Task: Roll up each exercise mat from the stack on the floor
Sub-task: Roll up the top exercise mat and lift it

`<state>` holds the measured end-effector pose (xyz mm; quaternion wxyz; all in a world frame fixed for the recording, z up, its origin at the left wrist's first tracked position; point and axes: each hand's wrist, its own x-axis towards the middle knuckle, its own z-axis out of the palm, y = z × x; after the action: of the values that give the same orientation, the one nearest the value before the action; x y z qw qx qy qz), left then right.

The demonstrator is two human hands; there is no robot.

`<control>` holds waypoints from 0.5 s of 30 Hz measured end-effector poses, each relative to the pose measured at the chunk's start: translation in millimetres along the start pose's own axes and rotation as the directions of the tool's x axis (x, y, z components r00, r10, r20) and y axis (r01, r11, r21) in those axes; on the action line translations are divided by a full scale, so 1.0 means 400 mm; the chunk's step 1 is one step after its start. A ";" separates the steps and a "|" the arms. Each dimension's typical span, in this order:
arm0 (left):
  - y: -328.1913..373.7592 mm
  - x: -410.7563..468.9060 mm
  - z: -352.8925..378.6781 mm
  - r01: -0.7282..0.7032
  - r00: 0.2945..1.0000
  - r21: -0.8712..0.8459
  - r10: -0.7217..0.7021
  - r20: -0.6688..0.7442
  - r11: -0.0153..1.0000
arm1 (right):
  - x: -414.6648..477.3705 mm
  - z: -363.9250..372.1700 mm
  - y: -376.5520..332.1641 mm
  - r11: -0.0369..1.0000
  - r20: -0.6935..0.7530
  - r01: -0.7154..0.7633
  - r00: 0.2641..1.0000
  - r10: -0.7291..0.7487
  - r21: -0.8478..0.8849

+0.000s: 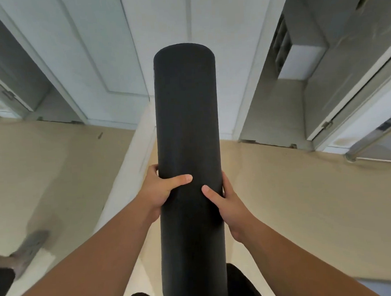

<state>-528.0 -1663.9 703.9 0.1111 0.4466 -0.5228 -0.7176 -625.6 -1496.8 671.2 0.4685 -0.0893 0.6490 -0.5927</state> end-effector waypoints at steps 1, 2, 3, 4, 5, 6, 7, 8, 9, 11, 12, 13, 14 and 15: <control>0.018 0.046 -0.002 0.003 1.000 -0.008 -0.003 -0.004 1.000 | 0.047 0.003 -0.020 1.000 0.009 -0.005 1.000 0.005 -0.004; 0.036 0.105 -0.010 0.013 1.000 -0.011 -0.013 -0.009 1.000 | 0.105 0.007 -0.039 1.000 0.016 -0.017 1.000 0.017 -0.007; 0.050 0.164 -0.019 0.028 1.000 -0.013 -0.029 -0.011 1.000 | 0.162 0.012 -0.052 0.999 0.014 -0.029 0.999 0.030 -0.014; 0.063 0.221 -0.028 0.043 0.999 -0.014 -0.043 -0.008 0.999 | 0.217 0.019 -0.064 0.999 0.010 -0.040 0.999 0.040 -0.022; 0.073 0.282 -0.039 0.056 0.998 -0.011 -0.056 -0.003 0.998 | 0.273 0.026 -0.075 0.998 0.004 -0.047 0.999 0.047 -0.031; 0.081 0.342 -0.050 0.067 0.998 -0.008 -0.067 0.004 0.998 | 0.328 0.033 -0.084 0.998 -0.005 -0.055 0.998 0.055 -0.035; 0.085 0.403 -0.063 0.076 0.997 -0.009 -0.075 0.010 0.997 | 0.386 0.041 -0.089 0.997 -0.012 -0.064 0.998 0.064 -0.037; 0.086 0.468 -0.077 0.083 0.996 -0.014 -0.083 0.017 0.996 | 0.448 0.052 -0.090 0.996 -0.025 -0.074 0.997 0.073 -0.040; 0.083 0.531 -0.091 0.095 0.995 -0.018 -0.095 0.026 0.995 | 0.508 0.063 -0.086 0.996 -0.036 -0.083 0.996 0.082 -0.041; 0.069 0.657 -0.118 0.133 0.990 -0.020 -0.133 0.039 0.991 | 0.624 0.087 -0.068 0.994 -0.062 -0.106 0.993 0.104 -0.032; 0.056 0.717 -0.132 0.151 0.988 -0.024 -0.150 0.039 0.988 | 0.681 0.097 -0.051 0.992 -0.072 -0.119 0.991 0.116 -0.031; 0.038 0.780 -0.143 0.166 0.986 -0.029 -0.165 0.036 0.986 | 0.741 0.105 -0.029 0.991 -0.082 -0.131 0.988 0.128 -0.027; 0.017 0.841 -0.152 0.183 0.983 -0.031 -0.182 0.031 0.983 | 0.800 0.109 -0.004 0.989 -0.092 -0.145 0.986 0.142 -0.021; -0.012 0.903 -0.158 0.201 0.980 -0.039 -0.200 0.026 0.979 | 0.861 0.108 0.025 0.987 -0.095 -0.163 0.983 0.160 -0.019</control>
<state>-686.8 -1929.5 506.9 0.0416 0.4865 -0.4616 -0.7406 -777.9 -1754.7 495.9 0.4832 -0.0151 0.6830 -0.5475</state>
